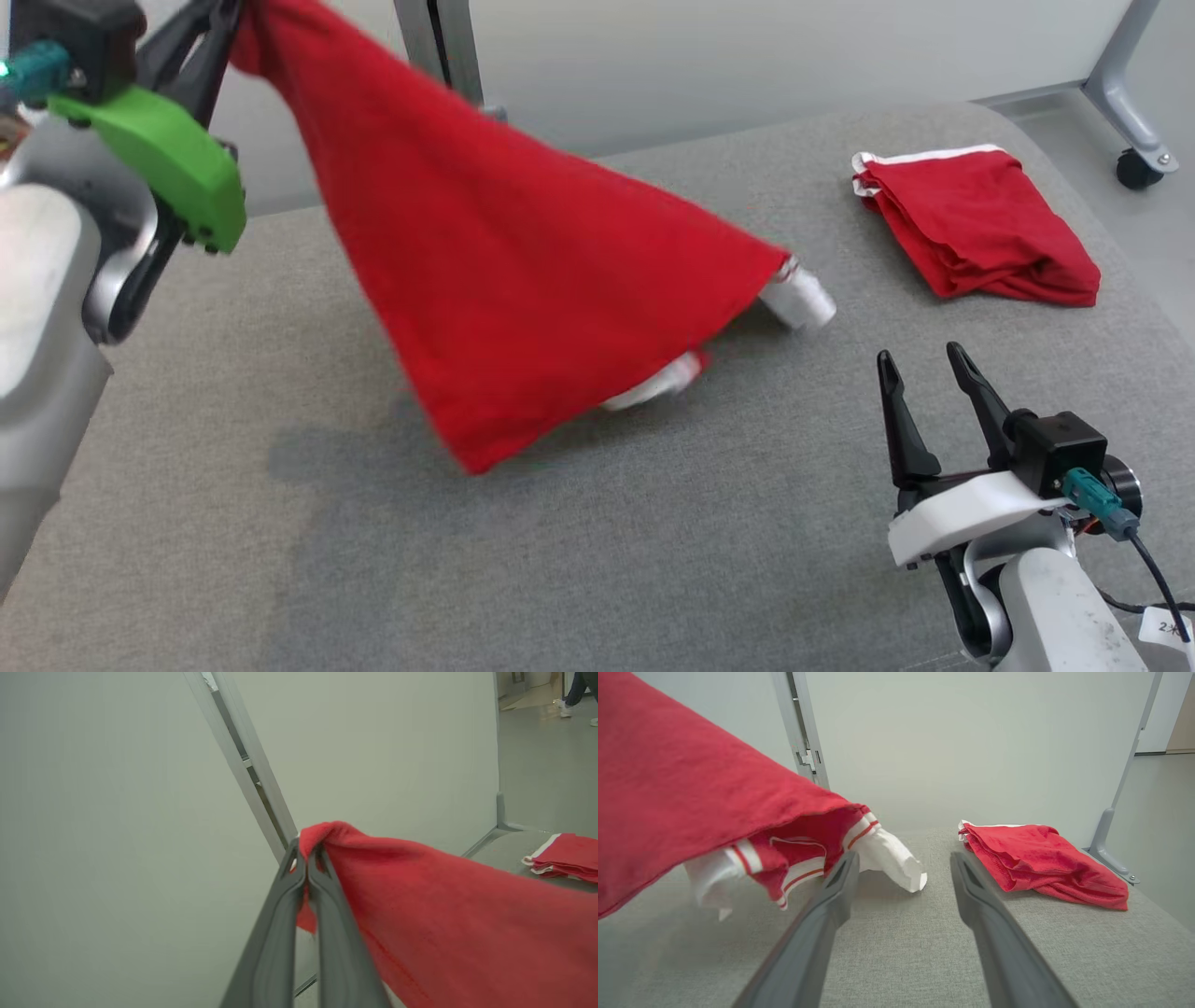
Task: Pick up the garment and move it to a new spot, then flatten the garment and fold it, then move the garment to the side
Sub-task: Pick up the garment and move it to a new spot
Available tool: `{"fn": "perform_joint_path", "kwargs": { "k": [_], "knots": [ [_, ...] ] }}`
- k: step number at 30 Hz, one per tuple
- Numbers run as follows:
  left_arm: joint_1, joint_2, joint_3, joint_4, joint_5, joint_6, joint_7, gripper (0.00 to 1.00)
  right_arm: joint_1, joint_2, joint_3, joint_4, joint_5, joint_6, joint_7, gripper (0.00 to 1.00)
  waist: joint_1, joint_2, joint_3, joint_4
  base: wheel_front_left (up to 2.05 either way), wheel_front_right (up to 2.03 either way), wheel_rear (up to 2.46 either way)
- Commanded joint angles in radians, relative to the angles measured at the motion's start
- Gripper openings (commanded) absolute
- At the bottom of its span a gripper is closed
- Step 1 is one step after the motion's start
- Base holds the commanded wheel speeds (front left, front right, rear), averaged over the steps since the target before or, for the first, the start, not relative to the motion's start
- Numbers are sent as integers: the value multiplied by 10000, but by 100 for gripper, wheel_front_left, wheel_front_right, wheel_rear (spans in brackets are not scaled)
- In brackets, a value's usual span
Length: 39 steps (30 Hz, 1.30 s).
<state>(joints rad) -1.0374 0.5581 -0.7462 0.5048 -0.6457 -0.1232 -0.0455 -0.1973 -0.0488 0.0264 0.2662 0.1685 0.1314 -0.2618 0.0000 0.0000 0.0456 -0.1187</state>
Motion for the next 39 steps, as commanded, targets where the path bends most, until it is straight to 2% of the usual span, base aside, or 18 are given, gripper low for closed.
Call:
{"fn": "perform_joint_path", "kwargs": {
  "k": [1, 6, 13, 19, 26, 27, 28, 29, 35, 39],
  "knots": [
    [358, 104, -19, 385, -98, 110, -84, 0, -164, -34, -20, -64, -63, -15, -44, 100, 0, 0, 492, -65, 0, 0, 0],
    [748, 137, -72, 1806, 65, 412, -474, 0, -492, -36, 86, -216, -106, -15, -44, 100, 0, 0, 1355, -225, 0, 0, 0],
    [92, 5, 178, 3214, 337, 984, -1561, 0, -1078, -36, 297, -416, -87, -15, -44, 100, 0, 0, 2532, -530, 0, 0, 0],
    [-865, -29, 129, 3782, 789, 954, -2007, 0, -1403, -34, 416, -490, -24, -15, -44, 100, 0, 0, 3057, -702, 0, 0, 0],
    [-1393, -398, 142, 4296, 969, 1067, -2148, 0, -1567, -36, 587, -438, 29, -15, -45, 100, 0, 0, 3181, -751, 0, 0, 0],
    [-1302, -489, 206, 4375, 899, 1092, -2170, 11, -1563, -34, 634, -412, 66, -15, -45, 100, 0, 0, 3169, -745, 0, 0, 0],
    [-1193, -567, 233, 4437, 862, 1117, -2181, 31, -1552, -34, 652, -396, 81, -15, -45, 100, 0, 0, 3153, -734, 0, 0, 0],
    [-1045, -657, 281, 4518, 792, 1148, -2195, 100, -1530, -34, 668, -377, 87, -15, -45, 100, 0, 0, 3122, -712, 0, 0, 0],
    [-350, -1050, 732, 4669, 324, 985, -2203, 100, -1310, -36, 592, -261, 15, -15, -45, 100, 0, 0, 2801, -464, 0, 0, 0],
    [459, -1213, 1297, 4005, 59, 924, -2196, 100, -1119, -37, 448, -151, -134, -15, -45, 100, 0, 0, 2385, -178, 0, 0, 0]
  ]
}}
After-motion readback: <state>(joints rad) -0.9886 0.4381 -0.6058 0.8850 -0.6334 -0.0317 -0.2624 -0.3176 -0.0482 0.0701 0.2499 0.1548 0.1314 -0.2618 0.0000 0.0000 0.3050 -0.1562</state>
